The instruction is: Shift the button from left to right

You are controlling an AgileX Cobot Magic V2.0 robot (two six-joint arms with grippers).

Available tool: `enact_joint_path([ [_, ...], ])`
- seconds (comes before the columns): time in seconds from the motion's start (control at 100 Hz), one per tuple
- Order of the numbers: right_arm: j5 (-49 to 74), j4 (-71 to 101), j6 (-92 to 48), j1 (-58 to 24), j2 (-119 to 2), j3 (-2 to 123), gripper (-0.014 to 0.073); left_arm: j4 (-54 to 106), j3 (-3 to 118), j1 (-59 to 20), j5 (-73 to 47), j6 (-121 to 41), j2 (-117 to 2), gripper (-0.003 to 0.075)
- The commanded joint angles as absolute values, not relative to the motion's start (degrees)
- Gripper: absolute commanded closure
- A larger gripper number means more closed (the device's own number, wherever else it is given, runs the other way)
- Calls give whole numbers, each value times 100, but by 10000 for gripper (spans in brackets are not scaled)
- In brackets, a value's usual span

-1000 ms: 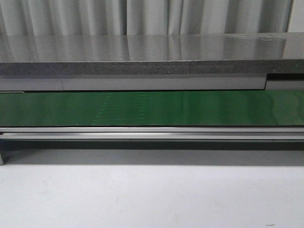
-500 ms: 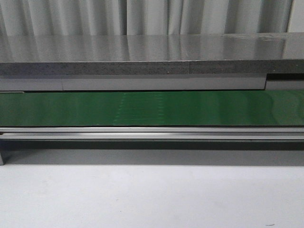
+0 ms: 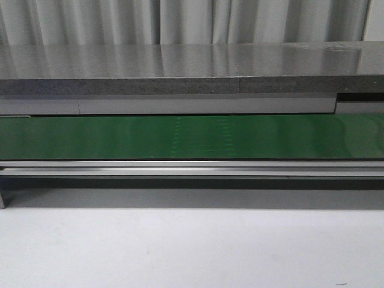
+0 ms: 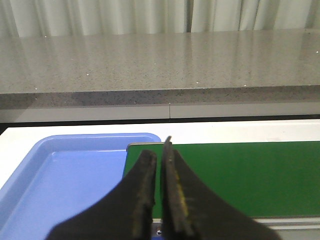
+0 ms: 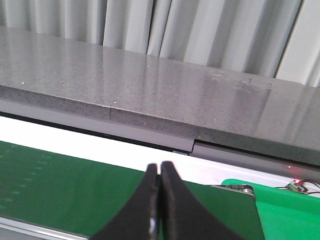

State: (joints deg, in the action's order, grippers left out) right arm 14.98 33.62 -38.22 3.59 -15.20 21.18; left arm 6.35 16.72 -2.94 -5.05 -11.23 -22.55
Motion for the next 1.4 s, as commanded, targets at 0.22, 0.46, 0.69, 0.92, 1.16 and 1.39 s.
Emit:
enact_joint_path([
  [0.22, 691, 3287, -3774, 243, -1552, 2118, 662, 701, 1832, -311, -47, -1119, -2290, 715],
  [0.46, 224, 778, -1287, 188, -1408, 1661, 662, 701, 1832, -311, -47, -1119, -2290, 715],
  [0.69, 234, 75, -507, 200, -826, 908, 662, 701, 1832, -311, -47, -1119, -2290, 715],
  [0.92, 235, 75, -495, 200, -105, 213, 662, 701, 1832, -311, -47, -1119, -2290, 715],
  [1.16, 239, 75, -443, 200, 147, -170, 662, 701, 1832, -311, -47, -1119, -2290, 715],
  [1.39, 52, 75, -443, 200, 147, -170, 662, 701, 1832, -311, -47, -1119, -2290, 715],
])
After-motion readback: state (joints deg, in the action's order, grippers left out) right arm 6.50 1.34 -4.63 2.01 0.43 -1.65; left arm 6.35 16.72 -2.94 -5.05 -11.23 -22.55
